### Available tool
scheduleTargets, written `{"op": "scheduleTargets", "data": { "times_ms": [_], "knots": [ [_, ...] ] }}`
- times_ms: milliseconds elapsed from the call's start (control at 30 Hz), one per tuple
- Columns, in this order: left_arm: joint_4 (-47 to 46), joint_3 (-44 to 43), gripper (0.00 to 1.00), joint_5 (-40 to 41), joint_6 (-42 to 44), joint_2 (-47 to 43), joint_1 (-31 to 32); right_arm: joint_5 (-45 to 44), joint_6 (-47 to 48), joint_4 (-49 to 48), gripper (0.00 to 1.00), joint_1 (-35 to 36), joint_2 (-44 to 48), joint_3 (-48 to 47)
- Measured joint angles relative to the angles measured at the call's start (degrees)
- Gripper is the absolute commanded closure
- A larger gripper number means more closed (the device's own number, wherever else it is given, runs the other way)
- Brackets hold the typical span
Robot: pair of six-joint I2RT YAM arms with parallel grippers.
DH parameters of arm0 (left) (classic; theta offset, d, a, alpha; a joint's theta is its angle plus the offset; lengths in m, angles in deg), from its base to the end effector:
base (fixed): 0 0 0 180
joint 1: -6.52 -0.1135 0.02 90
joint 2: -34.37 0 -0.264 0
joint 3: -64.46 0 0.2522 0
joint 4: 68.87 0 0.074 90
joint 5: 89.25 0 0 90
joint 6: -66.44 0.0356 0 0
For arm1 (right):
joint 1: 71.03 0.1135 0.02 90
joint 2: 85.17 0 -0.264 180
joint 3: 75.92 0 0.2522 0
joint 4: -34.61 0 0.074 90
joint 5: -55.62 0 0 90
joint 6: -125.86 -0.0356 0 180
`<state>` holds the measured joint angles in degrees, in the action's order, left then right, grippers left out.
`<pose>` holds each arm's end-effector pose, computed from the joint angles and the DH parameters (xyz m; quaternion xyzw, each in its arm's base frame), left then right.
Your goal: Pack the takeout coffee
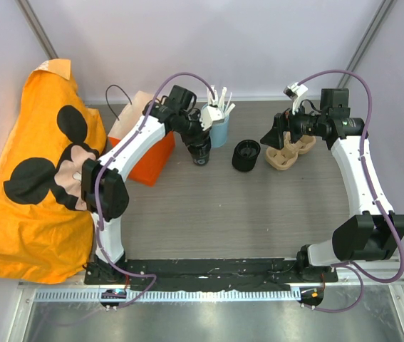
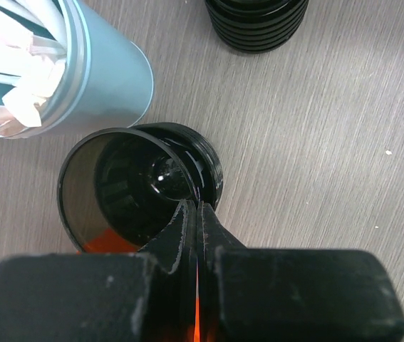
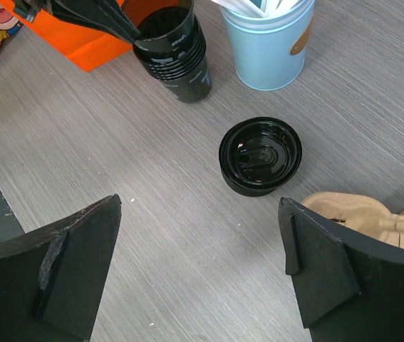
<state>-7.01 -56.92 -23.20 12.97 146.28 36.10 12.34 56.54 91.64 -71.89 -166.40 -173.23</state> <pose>0.3688 -0.2260 0.3155 0.5611 0.7397 -0.1769 0.3267 0.2968 0.0215 0.3798 -0.3059 0.7944 0.2832 0.4418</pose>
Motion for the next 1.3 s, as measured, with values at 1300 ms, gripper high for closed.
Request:
{"op": "scheduleTargets", "data": {
  "times_ms": [1300],
  "knots": [
    [2.8,-7.4,1.00,5.0,3.2,-7.7,3.9,1.0,-1.1,-0.4,0.03,0.0,0.1,0.0]
  ]
}}
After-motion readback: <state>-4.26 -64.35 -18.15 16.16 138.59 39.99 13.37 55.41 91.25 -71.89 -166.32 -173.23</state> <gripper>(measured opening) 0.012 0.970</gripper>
